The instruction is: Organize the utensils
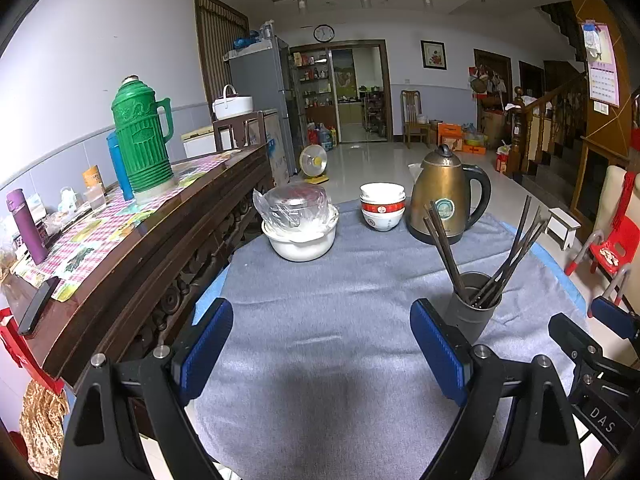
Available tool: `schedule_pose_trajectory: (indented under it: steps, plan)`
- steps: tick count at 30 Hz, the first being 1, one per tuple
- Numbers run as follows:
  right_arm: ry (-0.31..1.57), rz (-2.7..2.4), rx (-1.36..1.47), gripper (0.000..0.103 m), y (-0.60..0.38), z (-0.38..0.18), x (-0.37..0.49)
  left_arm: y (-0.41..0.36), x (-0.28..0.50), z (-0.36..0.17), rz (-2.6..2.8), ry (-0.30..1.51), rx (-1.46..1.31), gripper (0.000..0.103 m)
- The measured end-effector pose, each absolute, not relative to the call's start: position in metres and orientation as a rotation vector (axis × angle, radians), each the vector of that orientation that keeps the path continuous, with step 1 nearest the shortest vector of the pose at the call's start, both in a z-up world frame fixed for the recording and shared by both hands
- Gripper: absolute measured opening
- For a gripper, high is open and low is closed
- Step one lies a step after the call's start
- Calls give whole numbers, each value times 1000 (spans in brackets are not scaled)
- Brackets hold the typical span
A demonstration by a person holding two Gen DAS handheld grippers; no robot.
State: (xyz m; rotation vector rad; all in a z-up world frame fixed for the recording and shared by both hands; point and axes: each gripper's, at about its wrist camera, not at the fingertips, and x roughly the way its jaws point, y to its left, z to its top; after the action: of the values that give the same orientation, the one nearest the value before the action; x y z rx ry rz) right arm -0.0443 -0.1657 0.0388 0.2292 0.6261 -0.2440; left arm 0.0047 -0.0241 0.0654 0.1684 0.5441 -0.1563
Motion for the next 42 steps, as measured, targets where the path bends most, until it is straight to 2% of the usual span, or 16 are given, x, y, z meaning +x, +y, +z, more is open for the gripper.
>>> schedule_pose_trajectory:
  steps: [42]
  plan:
    - [625, -244, 238, 71, -169, 35, -43, -28, 4, 66, -159, 550, 175, 90]
